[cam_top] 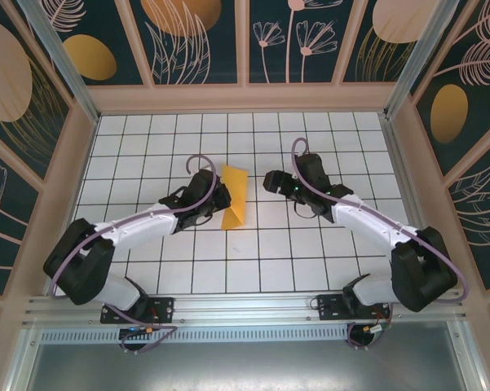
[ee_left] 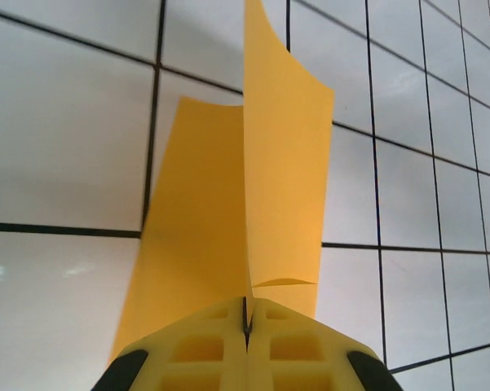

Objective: Fold a paper plane with a square sheet of paper (pick it up from the middle)
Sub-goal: Turn over the paper at the center of the table.

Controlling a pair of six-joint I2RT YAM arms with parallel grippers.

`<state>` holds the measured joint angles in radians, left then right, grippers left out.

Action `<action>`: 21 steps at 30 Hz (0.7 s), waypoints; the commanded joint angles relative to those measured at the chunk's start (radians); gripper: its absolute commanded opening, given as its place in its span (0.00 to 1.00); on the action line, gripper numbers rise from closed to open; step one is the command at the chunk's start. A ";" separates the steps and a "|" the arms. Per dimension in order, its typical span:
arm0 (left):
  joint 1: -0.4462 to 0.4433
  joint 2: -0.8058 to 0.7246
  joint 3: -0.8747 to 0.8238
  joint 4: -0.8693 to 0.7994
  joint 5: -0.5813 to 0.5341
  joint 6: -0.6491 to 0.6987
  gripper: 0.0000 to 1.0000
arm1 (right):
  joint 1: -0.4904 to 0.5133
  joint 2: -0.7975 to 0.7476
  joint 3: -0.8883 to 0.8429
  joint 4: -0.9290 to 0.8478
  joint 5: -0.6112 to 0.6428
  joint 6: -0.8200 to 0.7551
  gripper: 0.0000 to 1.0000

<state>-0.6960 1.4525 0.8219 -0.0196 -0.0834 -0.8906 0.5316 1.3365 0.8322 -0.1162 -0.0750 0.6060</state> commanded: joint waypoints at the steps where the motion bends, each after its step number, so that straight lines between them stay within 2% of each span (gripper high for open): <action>1: -0.005 -0.093 0.066 -0.258 -0.174 0.120 0.00 | -0.035 -0.073 -0.045 -0.054 0.122 -0.002 0.98; 7: -0.007 -0.181 0.177 -0.524 -0.429 0.169 0.01 | -0.075 -0.192 -0.095 -0.063 0.197 0.051 0.99; 11: -0.012 -0.163 0.215 -0.614 -0.551 0.176 0.01 | -0.090 -0.255 -0.129 -0.033 0.199 0.045 0.98; 14: -0.030 -0.100 0.225 -0.652 -0.631 0.144 0.02 | -0.090 -0.300 -0.161 0.000 0.212 0.037 0.97; 21: -0.104 0.167 0.282 -0.664 -0.730 0.068 0.03 | -0.091 -0.323 -0.175 0.007 0.210 -0.012 0.97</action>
<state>-0.7712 1.5482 1.0615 -0.6273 -0.7189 -0.7822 0.4446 1.0340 0.6720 -0.1463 0.1158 0.6243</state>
